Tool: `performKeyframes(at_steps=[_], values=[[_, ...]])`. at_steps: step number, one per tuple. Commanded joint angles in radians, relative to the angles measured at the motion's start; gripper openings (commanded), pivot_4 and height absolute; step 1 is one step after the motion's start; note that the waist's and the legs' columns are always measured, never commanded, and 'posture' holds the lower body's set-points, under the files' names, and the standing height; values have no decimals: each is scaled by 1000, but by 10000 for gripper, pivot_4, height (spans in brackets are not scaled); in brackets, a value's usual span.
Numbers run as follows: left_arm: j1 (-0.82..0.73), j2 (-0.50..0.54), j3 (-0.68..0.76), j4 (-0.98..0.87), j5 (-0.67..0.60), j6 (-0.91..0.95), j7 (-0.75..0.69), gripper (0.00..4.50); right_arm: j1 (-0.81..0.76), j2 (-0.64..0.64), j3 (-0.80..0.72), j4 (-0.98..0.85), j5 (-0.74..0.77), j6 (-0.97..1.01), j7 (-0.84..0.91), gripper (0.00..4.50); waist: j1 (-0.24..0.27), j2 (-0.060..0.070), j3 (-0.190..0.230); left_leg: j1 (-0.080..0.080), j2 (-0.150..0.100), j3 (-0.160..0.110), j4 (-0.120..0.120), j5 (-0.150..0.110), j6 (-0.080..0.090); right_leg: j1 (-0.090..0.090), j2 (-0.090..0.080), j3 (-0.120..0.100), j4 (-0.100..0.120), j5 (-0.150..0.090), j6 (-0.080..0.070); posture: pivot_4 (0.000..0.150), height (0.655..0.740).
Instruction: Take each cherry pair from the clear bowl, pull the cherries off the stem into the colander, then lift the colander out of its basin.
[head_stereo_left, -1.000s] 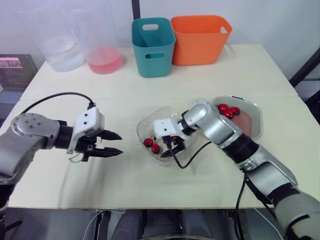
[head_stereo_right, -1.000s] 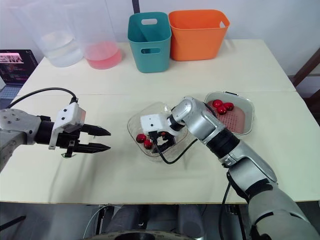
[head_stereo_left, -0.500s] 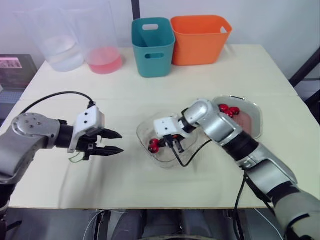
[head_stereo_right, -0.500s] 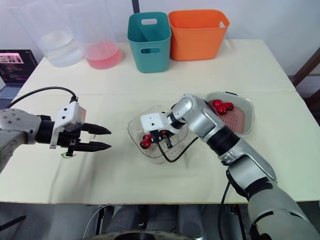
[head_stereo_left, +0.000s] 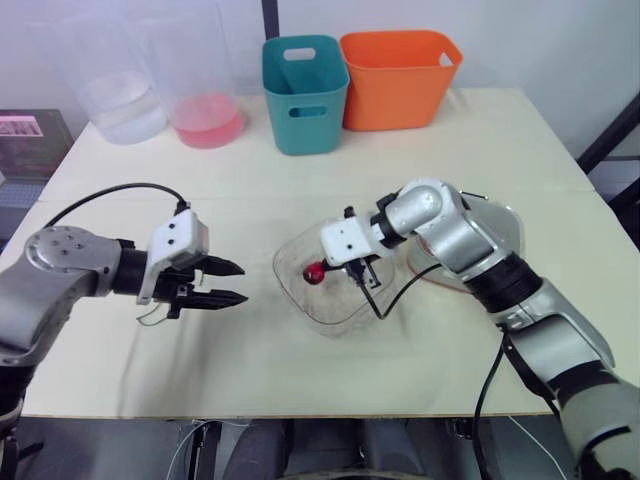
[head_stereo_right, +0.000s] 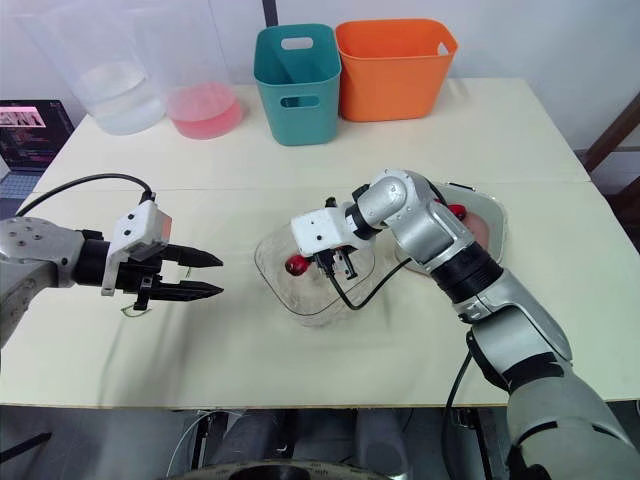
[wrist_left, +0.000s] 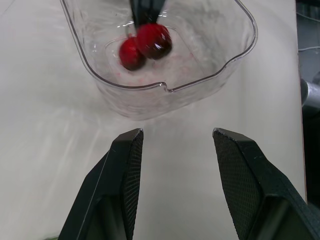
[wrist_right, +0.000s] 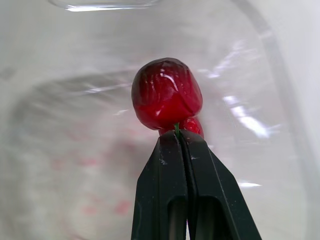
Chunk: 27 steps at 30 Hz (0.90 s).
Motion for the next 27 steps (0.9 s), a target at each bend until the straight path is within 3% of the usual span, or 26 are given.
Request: performKeyframes(at_steps=[1,4,7,10,14,15,16,21,24,27], values=[[-18,0,12,-4,-4,-13,-6,23585,-24,4,-37,46,6,-300,-44,415,-1,0,0,0,0,0,0,0,0,0,0,0,0,0,0,1500,7394],[-25,-4,8,-3,-5,-13,-6,23585,-42,-7,-9,166,-56,-568,-94,415,-1,0,0,0,0,0,0,0,0,0,0,0,0,0,0,1500,7394],[-28,-9,6,-4,-6,-13,-5,23585,-79,0,7,274,-118,-714,-142,415,-2,0,0,0,0,1,0,0,0,0,0,0,0,0,0,1500,7394],[-25,-12,8,-9,-7,-11,-2,23585,-116,9,8,346,-143,-769,-164,9085,-3,0,0,0,0,1,0,0,-1,0,0,0,0,0,0,1500,7394],[-16,-11,14,-15,-8,-10,-1,23585,-129,-11,-30,334,-90,-665,-118,29531,-2,0,0,0,0,0,0,1,-1,0,1,0,0,0,0,1500,7394],[-15,-10,15,-14,-7,-11,-1,23585,-112,-18,-56,275,-17,-540,-66,34291,-2,0,0,0,0,0,0,1,-1,0,1,0,0,0,0,1500,7394],[-13,-10,16,-14,-7,-11,-1,23585,-99,-25,-75,229,34,-447,-29,34291,-1,0,0,0,0,0,0,1,-1,0,1,0,0,0,0,1500,7394],[-14,-16,10,-9,-1,-20,1,23585,-87,-91,-148,-109,230,513,113,34291,3,0,0,0,0,-1,1,0,-1,1,0,0,0,0,0,1500,7394],[-21,-16,6,-4,3,-26,-3,23585,-115,-89,-147,-234,306,988,74,34291,-1,0,0,0,0,-1,0,0,0,1,0,0,0,0,0,1500,7394],[-36,-3,4,2,12,-34,-13,23585,-119,-67,-141,-337,374,1307,-2,34291,1,0,0,0,1,-1,0,-1,3,0,0,0,0,0,-1,1500,7394]])
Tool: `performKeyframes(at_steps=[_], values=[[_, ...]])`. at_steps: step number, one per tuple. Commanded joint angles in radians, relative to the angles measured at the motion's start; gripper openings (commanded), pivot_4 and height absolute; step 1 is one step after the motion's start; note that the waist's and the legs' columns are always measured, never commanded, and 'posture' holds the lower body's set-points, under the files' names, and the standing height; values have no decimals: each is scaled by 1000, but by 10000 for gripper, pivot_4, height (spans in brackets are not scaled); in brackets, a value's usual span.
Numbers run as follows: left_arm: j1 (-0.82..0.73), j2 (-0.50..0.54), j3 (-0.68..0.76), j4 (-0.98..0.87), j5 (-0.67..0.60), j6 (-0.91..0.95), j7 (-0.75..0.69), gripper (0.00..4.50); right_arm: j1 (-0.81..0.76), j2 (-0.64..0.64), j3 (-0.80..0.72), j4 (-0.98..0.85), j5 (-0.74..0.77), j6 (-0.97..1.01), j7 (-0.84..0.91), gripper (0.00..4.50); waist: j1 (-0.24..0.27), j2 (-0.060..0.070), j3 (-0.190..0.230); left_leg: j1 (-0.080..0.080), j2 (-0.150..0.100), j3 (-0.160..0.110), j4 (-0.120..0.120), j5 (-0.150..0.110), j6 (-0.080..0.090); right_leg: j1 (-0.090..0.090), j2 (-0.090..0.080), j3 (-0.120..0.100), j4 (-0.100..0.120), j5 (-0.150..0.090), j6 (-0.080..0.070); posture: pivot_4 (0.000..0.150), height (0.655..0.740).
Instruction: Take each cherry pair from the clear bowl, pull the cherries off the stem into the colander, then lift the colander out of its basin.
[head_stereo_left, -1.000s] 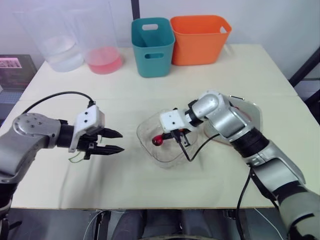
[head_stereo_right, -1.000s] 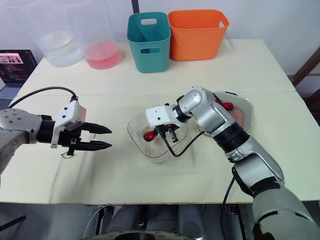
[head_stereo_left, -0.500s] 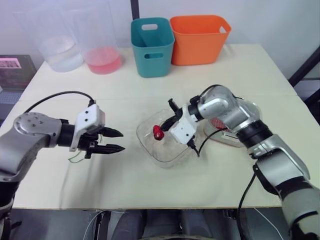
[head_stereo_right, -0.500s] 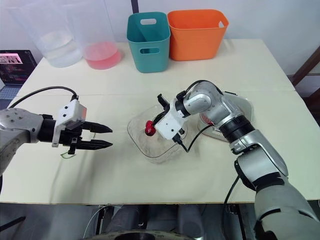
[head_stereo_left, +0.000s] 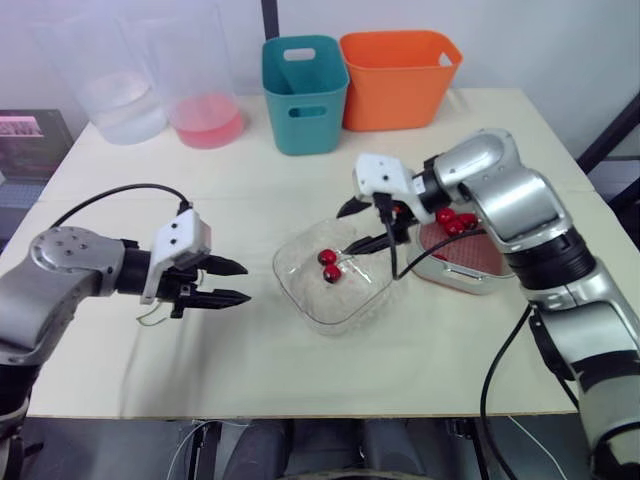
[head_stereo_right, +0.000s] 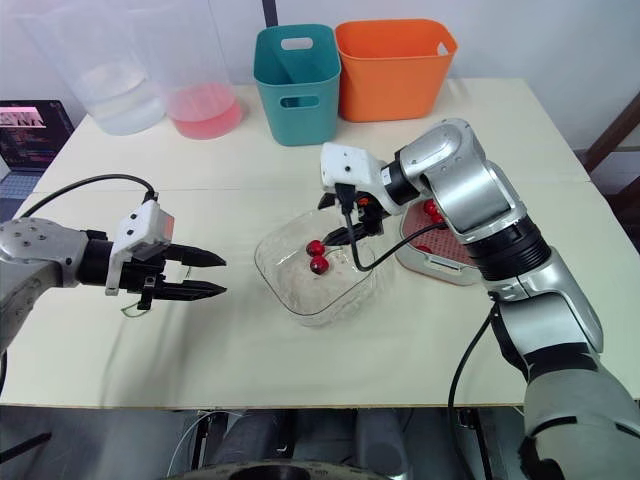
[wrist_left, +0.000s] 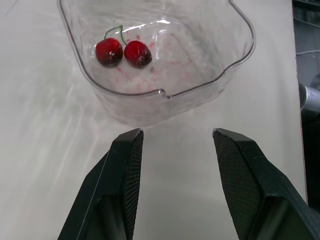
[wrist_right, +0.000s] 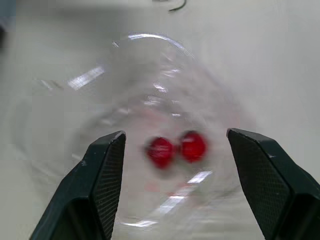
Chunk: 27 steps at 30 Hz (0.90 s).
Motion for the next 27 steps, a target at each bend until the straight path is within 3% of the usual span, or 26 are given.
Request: performKeyframes(at_steps=[1,13,27], values=[[-35,21,10,-2,13,-25,-16,23585,-28,22,-7,-137,88,338,-80,34291,2,0,0,0,0,0,0,0,0,0,0,0,0,0,0,1500,7394],[-87,27,14,-21,-4,4,-21,23585,68,50,179,-189,16,253,-392,34291,-2,0,0,-1,-1,1,0,0,0,-1,-1,0,1,0,0,1500,7394],[-59,21,30,-45,-18,19,0,23585,71,86,237,-94,5,175,-451,34291,-1,0,0,-1,-1,1,0,0,-1,-1,-1,0,1,0,0,1500,7394]])
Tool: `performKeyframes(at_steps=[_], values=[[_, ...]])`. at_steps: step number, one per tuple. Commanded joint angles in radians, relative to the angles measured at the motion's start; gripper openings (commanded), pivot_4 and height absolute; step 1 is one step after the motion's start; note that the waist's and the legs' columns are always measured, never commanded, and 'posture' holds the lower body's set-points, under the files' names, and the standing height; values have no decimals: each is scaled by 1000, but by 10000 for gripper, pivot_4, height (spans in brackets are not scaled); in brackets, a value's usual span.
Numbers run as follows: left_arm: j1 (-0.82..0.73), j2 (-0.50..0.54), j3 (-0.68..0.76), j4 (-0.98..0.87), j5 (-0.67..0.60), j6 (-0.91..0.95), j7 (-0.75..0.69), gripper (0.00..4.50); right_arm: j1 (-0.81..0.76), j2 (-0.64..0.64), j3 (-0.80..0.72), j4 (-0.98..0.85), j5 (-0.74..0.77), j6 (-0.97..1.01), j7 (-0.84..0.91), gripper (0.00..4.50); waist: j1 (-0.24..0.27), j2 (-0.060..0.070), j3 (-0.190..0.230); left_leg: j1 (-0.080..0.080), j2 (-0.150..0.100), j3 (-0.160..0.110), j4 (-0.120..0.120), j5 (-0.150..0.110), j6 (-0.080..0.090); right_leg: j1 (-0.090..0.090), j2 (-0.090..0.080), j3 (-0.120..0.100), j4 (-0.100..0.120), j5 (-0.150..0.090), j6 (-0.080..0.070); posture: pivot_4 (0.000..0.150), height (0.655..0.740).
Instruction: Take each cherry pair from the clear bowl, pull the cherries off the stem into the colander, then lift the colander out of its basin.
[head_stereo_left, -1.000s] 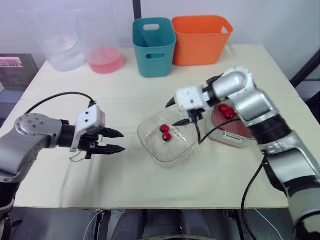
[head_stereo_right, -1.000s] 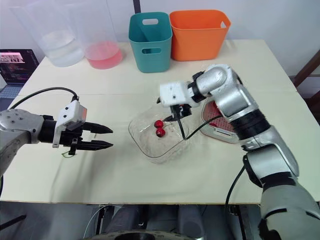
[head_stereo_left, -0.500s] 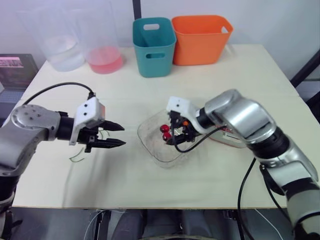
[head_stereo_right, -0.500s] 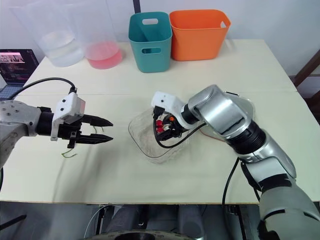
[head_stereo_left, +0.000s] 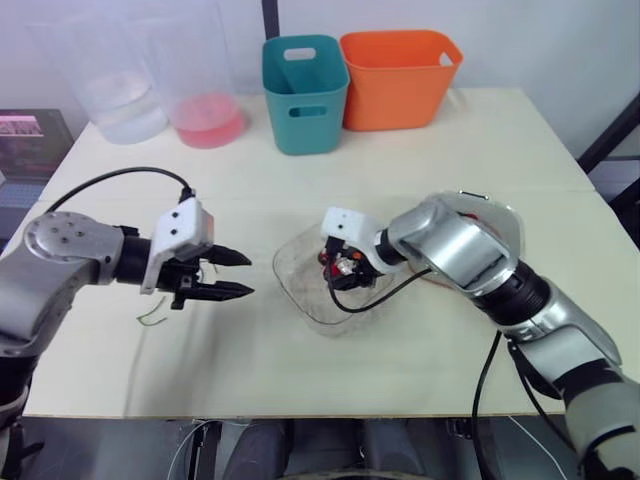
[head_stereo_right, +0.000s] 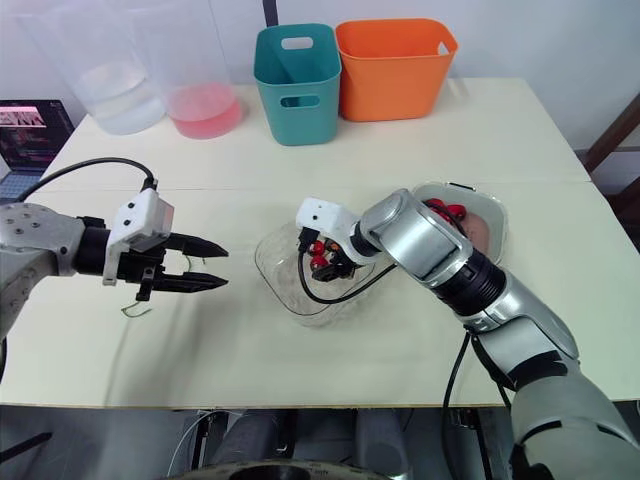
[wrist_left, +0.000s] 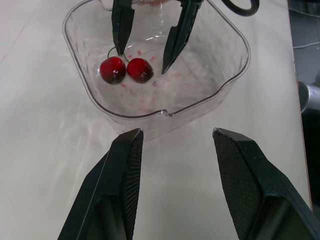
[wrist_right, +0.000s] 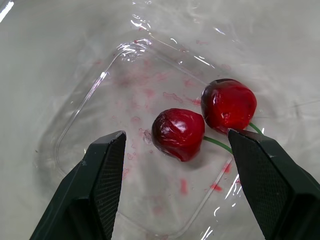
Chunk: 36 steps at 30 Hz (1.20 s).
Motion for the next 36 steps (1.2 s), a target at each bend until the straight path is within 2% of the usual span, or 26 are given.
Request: performKeyframes(at_steps=[1,6,7,10,11,12,14,20,23,26,29,32,36], values=[[1,11,32,-16,-11,-3,4,23585,-18,13,9,6,-6,-23,-3,34291,0,0,0,0,0,0,0,0,0,0,0,0,0,0,0,1500,7394],[3,16,31,-21,-15,1,5,23585,-12,27,36,39,-23,-59,-13,34291,0,0,0,0,0,0,0,0,0,0,0,0,0,0,0,1500,7394],[3,17,31,-22,-15,1,5,23585,-12,30,38,46,-28,-65,-16,28797,0,0,0,0,0,0,0,0,0,0,0,0,0,0,0,1500,7394],[1,20,32,-23,-17,5,5,23585,-12,37,42,73,-44,-92,-25,16299,0,0,0,0,0,0,0,1,-1,0,0,0,0,0,0,1500,7394],[1,20,32,-23,-18,5,6,23585,-12,38,43,77,-48,-99,-25,10515,0,0,0,0,0,0,0,1,-1,0,0,0,0,0,0,1500,7394],[1,21,33,-23,-19,6,6,23585,-11,37,43,79,-51,-103,-24,7400,0,0,0,0,0,0,0,1,-1,0,0,0,0,0,0,1500,7394],[0,22,33,-22,-20,7,7,23585,-9,31,42,74,-57,-113,-20,4558,0,0,0,0,0,0,0,1,-1,0,0,0,0,0,0,1500,7394],[-8,25,39,-14,-26,12,7,23585,-25,-65,-16,-29,-47,-225,59,4558,1,0,0,0,0,0,0,1,-1,0,0,0,0,0,0,1500,7394],[-39,21,69,25,-56,32,5,23585,-7,-198,-115,-137,-4,-444,206,4558,4,0,0,0,-1,0,0,0,1,1,0,0,-1,0,0,1500,7394],[-103,4,88,77,-96,59,10,23585,58,-271,-231,-179,20,-796,300,4558,3,0,0,0,-1,0,1,-1,2,1,0,-1,-1,0,0,1500,7394],[-189,-25,100,155,-125,79,14,23585,87,-272,-302,-130,-41,-1086,274,4558,-1,0,0,1,0,0,1,-2,3,3,0,-2,-1,0,1,1500,7394],[-306,-84,91,237,-140,91,28,23585,70,-275,-306,-8,-223,-1497,182,4558,-1,0,0,1,0,2,2,0,0,2,0,-2,0,0,1,1500,7394],[-480,-219,42,326,-147,132,81,23585,-4,-263,-304,131,-405,-1836,63,4558,2,-1,0,1,-1,2,3,1,-2,3,0,-2,0,0,1,1500,7394]])
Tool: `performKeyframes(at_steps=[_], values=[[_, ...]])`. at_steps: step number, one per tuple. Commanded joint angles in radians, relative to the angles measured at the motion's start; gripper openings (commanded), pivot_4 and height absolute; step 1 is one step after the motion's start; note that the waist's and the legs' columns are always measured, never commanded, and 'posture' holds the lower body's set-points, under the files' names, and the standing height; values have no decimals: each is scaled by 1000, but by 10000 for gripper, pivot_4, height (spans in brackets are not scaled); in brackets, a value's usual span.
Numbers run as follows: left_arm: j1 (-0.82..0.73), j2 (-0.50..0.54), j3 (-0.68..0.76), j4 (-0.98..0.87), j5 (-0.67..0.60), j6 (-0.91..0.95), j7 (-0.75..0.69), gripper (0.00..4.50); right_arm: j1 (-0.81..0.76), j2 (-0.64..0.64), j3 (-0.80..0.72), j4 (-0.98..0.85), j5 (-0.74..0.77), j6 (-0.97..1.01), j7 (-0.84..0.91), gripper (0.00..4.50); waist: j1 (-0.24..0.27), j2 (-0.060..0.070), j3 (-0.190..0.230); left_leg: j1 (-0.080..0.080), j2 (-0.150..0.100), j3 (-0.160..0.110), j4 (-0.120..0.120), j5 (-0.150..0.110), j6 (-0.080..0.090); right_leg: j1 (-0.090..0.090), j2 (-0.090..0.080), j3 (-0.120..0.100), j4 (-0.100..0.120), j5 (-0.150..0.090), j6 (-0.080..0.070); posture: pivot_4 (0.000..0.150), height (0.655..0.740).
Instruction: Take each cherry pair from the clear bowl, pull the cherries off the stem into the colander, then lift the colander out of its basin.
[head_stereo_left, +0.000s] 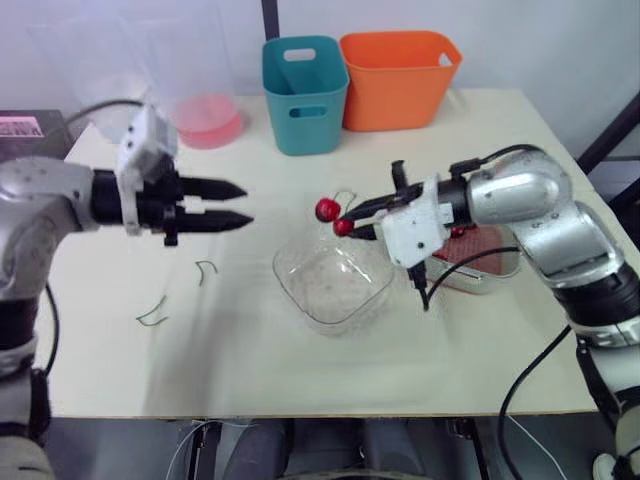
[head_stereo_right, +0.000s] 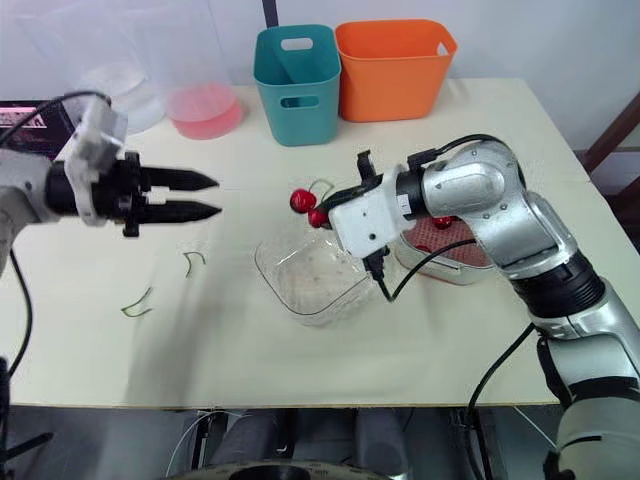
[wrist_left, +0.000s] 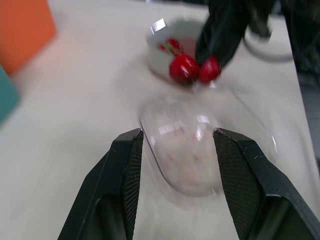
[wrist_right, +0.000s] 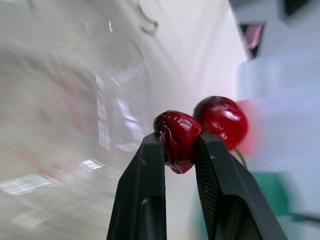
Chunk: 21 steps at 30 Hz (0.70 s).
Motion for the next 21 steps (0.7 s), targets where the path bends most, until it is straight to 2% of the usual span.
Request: performKeyframes(at_steps=[1,4,10,21], values=[[-124,-77,-36,52,-19,44,34,23585,-98,19,-37,95,-159,-272,-131,4558,0,0,0,0,0,0,0,0,0,0,0,0,0,0,0,1500,7394],[-230,-156,-91,145,23,76,62,23585,-161,44,-38,178,-274,-410,-237,4558,-2,0,0,0,-1,-1,0,0,-1,0,0,0,0,0,0,1500,7394],[-407,-269,-157,331,75,141,78,23585,-212,67,-16,244,-363,-511,-317,4558,-11,0,0,0,-2,-1,0,1,-1,-1,1,1,0,0,0,1500,7394],[-473,-330,-209,420,118,199,44,23585,-222,79,-4,269,-412,-533,-349,4558,-26,0,0,0,-2,-2,0,1,-1,-2,2,1,1,0,0,1500,7394]])
